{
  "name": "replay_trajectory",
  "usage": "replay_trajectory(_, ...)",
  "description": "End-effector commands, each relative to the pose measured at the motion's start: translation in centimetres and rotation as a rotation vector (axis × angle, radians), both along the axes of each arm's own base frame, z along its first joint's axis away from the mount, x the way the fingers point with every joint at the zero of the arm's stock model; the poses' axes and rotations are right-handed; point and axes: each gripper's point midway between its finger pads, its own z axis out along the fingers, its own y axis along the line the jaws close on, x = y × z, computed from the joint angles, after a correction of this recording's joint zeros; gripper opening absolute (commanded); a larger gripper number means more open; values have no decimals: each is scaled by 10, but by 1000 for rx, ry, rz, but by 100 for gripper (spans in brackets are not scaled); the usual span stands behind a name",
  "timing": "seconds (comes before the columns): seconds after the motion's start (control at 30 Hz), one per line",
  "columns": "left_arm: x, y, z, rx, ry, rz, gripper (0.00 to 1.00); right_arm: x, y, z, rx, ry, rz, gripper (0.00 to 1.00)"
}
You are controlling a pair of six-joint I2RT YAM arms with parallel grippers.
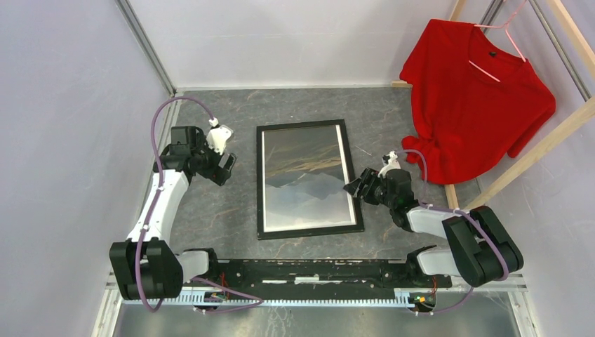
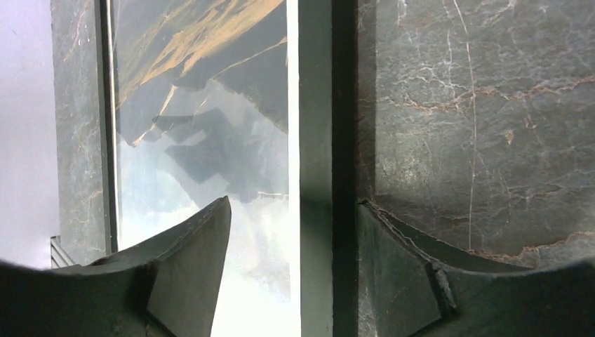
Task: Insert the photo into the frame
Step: Turn over the photo frame at the center of the board.
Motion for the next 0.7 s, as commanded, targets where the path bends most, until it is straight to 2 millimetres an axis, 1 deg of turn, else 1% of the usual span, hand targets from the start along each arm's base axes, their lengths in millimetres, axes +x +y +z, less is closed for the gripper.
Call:
replay_trajectory(0.0,2,2,5,10,-44,-19,100,8,-7,-1,-90,-21,-1,78)
replay_trajectory(0.03,2,2,4,8,-42,-15,100,10,-11,-2,-123,-15,-4,97)
replay_trajectory(0.13,3,2,1,-11,-38,-1,100,17,-34,1,-282,-18,-44,98)
replay_trajectory(0.2,7,3,-1,-23,-45,20,100,26,-56,12,-404,-61,-100,98)
replay_trajectory(0.3,19,8,-1,-56,-78,76,100,36,-87,40,-529,-202,-205,98)
replay_trajectory(0.33,23,11,-2,-74,-90,105,100,39,-98,56,-565,-296,-245,98)
replay_trajectory(0.4,33,18,-2,-103,-115,148,100,36,-121,69,-624,-413,-346,98)
replay_trajectory(0.47,42,26,-6,-131,-130,185,100,29,-149,72,-725,-459,-453,98)
replay_trajectory(0.5,46,32,-11,-150,-137,214,100,24,-167,73,-808,-455,-514,98)
replay_trajectory(0.57,56,45,-20,-201,-157,289,100,19,-187,75,-892,-439,-579,98)
replay_trajectory(0.6,59,48,-25,-240,-162,306,100,16,-195,73,-933,-431,-594,98)
replay_trajectory(0.67,63,45,-39,-340,-152,333,100,9,-212,70,-958,-421,-673,98)
